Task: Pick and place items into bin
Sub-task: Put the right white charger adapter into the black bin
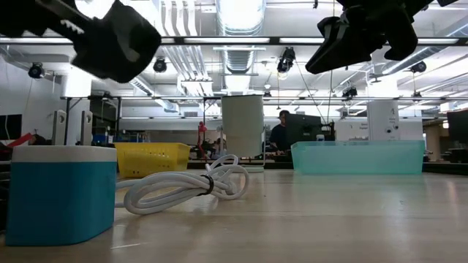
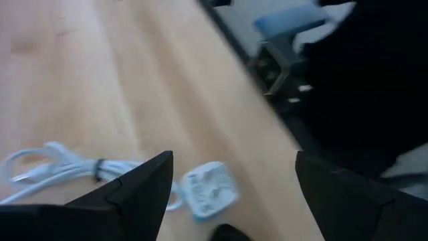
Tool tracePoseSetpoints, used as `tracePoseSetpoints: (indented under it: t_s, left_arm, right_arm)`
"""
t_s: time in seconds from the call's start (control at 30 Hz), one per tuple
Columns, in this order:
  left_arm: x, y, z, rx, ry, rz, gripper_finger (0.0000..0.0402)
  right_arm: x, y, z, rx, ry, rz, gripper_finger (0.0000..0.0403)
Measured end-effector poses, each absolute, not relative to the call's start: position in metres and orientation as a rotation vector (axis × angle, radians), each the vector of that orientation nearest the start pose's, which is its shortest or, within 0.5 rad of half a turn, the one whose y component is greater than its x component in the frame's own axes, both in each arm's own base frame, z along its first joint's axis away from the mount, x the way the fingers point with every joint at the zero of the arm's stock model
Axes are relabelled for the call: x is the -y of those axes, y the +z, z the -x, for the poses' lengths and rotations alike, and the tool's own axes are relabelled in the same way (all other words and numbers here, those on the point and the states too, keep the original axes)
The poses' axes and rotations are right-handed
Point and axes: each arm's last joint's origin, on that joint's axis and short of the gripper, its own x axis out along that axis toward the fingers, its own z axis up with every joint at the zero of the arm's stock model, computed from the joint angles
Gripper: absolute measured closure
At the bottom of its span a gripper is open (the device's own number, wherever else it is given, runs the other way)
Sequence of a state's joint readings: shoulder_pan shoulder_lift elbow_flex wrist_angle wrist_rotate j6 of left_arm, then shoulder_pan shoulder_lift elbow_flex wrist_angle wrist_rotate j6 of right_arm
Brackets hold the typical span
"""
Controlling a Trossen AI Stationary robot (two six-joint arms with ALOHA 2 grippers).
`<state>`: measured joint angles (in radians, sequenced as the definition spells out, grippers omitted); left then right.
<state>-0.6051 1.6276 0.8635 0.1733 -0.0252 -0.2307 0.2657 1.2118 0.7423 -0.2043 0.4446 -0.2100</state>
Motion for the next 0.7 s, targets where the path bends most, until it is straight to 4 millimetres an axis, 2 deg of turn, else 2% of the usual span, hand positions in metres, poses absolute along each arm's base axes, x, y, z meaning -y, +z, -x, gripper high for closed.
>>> tracePoseSetpoints:
  t_s: [0.13,0.33,0.7]
  left_arm:
    - [0.189,0.172,-0.279,-0.657,-0.419,-0.001,0.0107]
    - [0.192,0.151,-0.284,-0.717,-0.407,-0.023,0.0107]
    - [0.194,0.148,-0.287,-0.716,-0.4,0.004,0.0107]
  right_arm:
    - [-0.053,0.235,-0.241,-0.651,-0.106,0.436,0.0335]
    - [-0.053,0.235,-0.241,-0.651,-0.106,0.436,0.0335]
    - [-0.053,0.235,-0.241,-0.651,-0.106,0.436,0.0335]
